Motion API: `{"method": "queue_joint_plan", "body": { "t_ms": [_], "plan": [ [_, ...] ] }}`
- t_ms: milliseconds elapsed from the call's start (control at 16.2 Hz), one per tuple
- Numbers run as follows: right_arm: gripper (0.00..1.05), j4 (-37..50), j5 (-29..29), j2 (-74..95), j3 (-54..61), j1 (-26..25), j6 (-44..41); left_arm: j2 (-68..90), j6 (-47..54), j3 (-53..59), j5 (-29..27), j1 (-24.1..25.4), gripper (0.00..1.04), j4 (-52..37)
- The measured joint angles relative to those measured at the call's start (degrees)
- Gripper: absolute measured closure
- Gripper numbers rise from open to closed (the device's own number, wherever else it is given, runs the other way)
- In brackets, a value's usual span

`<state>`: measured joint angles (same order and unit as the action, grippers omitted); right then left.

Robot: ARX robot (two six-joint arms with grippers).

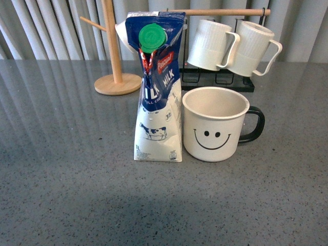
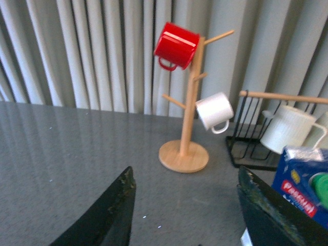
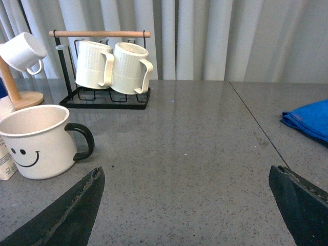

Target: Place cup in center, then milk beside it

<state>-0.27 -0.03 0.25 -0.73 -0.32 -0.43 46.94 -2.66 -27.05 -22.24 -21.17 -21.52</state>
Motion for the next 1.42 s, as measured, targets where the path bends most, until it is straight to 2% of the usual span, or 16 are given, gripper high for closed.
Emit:
{"method": "queue_joint_plan", "body": {
  "t_ms": [186, 309, 742, 804, 866, 1423],
  "plan": [
    [0.07, 0.04, 0.00, 0.00, -0.02, 0.00, 0.00, -5.05, 1.64, 9.03, 6.25, 5.16, 0.77, -0.87],
    [0.07, 0.04, 0.00, 0.00, -0.02, 0.00, 0.00, -9.92, 1.66, 13.11, 9.64, 8.85, 1.02, -1.73],
    [0.07, 0.04, 0.00, 0.00, -0.02, 0.00, 0.00, -19.47, 1.68, 20.70, 16.15, 15.28, 1.04, 0.66],
    [0.07, 0.02, 0.00, 0.00, 0.00, 0.00, 0.00, -21.44, 1.73, 21.66, 20.83, 19.45, 1.04, 1.57],
    [0.07, 0.04, 0.00, 0.00, -0.02, 0.00, 0.00, -22.36, 1.73, 22.08, 21.75, 21.11, 1.04, 2.14],
    [0.07, 0.02, 0.00, 0.00, -0.02, 0.00, 0.02, -31.93, 1.70, 26.23, 22.25, 21.14, 1.04, 6.99]
  ]
}}
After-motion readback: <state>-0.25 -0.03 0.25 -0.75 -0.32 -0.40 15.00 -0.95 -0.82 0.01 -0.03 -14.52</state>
